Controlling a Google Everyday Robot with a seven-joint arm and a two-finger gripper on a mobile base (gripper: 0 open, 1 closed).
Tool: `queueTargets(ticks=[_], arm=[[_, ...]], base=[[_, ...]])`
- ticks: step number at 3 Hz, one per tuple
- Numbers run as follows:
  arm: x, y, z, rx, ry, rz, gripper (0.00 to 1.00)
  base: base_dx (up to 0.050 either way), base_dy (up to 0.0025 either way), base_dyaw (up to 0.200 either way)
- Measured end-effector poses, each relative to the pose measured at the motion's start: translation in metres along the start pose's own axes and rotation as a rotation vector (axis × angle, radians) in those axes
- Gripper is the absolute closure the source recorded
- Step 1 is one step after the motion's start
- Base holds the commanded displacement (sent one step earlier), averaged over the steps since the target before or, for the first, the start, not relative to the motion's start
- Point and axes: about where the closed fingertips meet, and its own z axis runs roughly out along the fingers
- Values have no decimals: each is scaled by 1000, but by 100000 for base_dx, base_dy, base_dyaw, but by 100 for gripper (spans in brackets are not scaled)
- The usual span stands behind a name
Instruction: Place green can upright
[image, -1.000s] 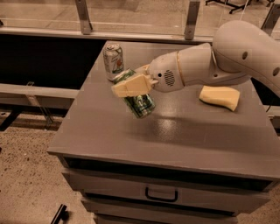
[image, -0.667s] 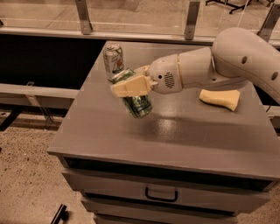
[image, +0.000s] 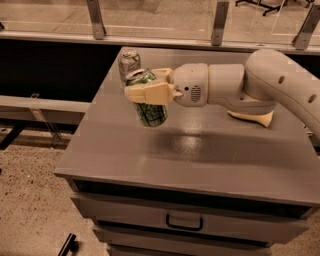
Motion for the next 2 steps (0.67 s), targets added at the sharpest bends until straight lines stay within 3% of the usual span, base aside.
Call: queueTargets(ticks=[1, 2], arm=[[-6, 5, 0, -32, -73, -38, 100], [-7, 6, 2, -38, -79, -49, 100]], base=[[0, 0, 0], [0, 0, 0]])
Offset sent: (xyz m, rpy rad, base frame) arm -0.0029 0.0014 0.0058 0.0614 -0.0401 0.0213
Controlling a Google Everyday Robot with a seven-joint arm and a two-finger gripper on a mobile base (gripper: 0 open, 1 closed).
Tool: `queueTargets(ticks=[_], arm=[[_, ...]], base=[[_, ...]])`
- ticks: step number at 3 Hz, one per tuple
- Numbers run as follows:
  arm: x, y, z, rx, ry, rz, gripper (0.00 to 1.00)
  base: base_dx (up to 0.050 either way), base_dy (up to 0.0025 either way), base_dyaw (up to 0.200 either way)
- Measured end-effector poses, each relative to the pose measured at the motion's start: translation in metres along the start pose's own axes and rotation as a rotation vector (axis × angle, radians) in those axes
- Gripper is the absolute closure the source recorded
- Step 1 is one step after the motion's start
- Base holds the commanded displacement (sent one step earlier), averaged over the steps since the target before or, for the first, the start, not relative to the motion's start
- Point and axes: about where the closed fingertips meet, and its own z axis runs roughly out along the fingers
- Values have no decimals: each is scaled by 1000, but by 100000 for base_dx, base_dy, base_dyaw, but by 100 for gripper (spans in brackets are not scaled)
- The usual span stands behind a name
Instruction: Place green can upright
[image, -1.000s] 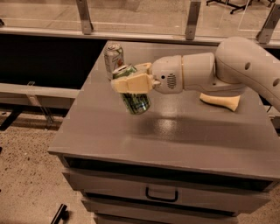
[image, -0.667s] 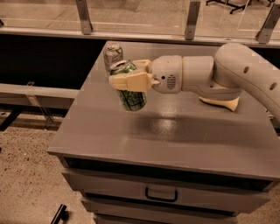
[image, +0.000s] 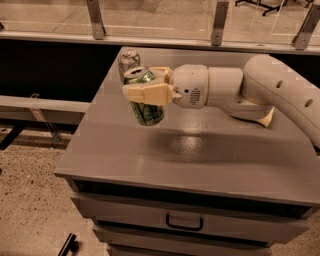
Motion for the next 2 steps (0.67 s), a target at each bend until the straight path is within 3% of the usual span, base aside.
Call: queueTargets(ticks=[2], arm=[[10, 2, -7, 15, 71, -14, 100]], base=[[0, 0, 0]])
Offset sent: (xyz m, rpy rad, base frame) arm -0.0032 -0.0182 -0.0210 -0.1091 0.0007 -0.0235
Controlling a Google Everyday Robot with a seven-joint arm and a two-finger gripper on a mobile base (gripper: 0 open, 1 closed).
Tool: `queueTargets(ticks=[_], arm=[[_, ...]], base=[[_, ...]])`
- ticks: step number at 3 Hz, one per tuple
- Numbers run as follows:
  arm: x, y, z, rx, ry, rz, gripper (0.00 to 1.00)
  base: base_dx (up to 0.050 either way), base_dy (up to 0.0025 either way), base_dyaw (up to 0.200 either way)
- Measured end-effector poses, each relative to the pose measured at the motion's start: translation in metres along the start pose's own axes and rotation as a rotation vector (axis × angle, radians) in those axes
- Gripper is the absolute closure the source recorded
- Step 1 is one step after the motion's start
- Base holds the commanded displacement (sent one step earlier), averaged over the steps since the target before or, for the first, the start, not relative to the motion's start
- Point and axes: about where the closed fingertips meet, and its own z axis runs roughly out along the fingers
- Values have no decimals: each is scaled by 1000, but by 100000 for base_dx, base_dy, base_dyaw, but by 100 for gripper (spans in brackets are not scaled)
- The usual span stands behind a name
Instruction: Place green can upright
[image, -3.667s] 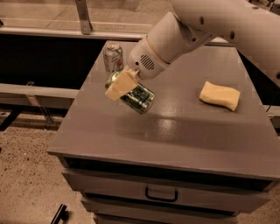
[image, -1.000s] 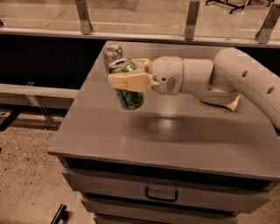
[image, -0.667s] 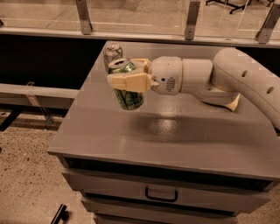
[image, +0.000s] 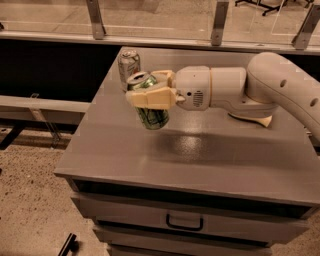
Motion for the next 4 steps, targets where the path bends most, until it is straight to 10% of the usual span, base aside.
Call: queueTargets(ticks=[4], arm=[[32, 4, -17, 0, -44, 33, 100]], base=[[0, 0, 0]])
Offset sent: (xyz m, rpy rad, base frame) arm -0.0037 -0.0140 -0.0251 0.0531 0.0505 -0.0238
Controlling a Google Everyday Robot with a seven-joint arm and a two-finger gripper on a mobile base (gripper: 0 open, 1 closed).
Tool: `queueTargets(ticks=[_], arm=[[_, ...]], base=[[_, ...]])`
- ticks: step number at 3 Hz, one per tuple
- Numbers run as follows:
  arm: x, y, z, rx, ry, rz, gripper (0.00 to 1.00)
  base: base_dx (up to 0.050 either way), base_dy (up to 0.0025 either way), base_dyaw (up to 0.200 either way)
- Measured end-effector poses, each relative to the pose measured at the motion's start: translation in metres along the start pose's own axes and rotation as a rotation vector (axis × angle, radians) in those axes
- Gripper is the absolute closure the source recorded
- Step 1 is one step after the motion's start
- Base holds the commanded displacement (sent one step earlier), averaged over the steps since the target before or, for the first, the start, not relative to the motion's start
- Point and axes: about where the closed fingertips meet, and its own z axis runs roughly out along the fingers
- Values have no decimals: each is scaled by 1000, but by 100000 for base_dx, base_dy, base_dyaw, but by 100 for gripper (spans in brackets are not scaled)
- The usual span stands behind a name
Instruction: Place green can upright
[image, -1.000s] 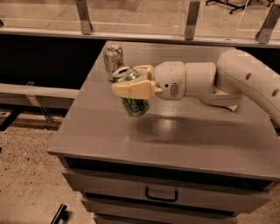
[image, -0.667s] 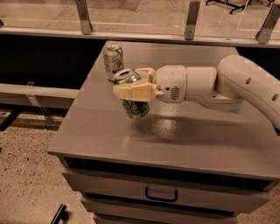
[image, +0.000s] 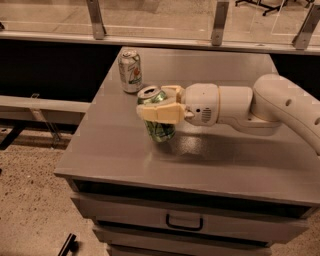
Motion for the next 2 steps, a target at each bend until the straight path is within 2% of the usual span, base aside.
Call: queueTargets(ticks=[1, 2], arm=[[8, -1, -8, 8, 9, 7, 100], [14, -3, -16, 20, 32, 7, 84]], base=[[0, 0, 0], [0, 0, 0]])
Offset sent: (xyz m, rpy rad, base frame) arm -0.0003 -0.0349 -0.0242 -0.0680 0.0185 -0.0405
